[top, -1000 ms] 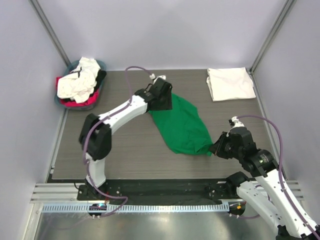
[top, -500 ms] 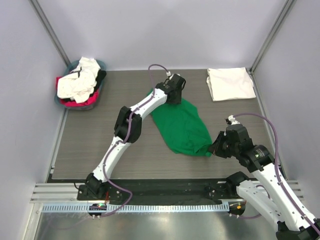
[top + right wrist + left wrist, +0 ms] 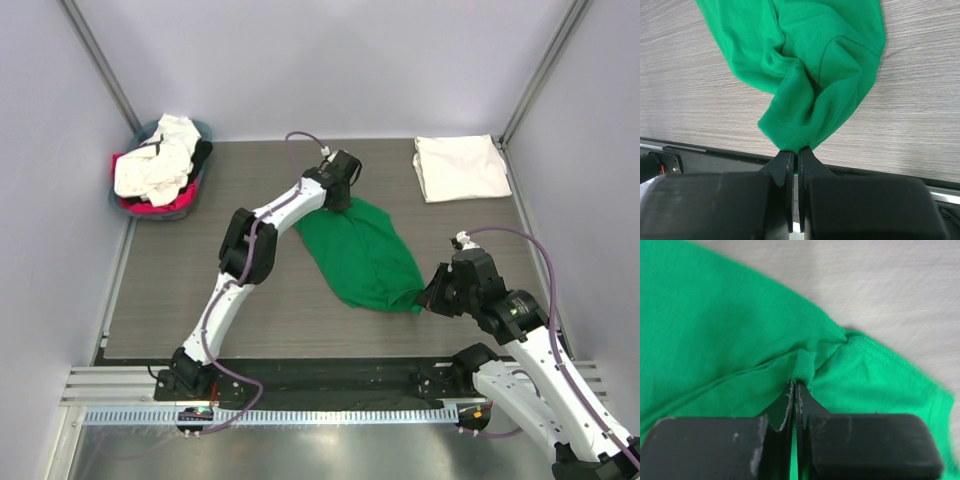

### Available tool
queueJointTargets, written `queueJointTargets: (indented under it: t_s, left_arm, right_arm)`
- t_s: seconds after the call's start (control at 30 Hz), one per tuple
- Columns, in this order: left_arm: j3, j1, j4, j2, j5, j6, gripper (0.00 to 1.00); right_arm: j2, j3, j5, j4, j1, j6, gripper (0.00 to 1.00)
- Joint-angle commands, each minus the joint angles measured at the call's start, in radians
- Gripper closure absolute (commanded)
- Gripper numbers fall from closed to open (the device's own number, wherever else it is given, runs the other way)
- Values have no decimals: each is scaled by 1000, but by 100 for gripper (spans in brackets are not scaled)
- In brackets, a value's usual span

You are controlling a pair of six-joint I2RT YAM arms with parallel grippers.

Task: Fold and stack the t-shirts
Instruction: Flatten the tshirt out

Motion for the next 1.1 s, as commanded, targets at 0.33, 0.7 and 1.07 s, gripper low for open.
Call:
queueJointTargets:
  t_s: [0.33, 0.7, 1.07]
  left_arm:
    - [-925, 23, 6, -968, -138, -147, 100]
    - [-1692, 18, -46, -1678, -101, -484, 98]
    - [-1486, 18, -353, -2087, -217, -505, 100]
  right_arm:
    - [-21, 20, 22, -13, 1, -16, 99]
    - [-49, 3, 4, -28, 0, -22, 99]
    - [-40, 286, 45, -73, 0, -85, 99]
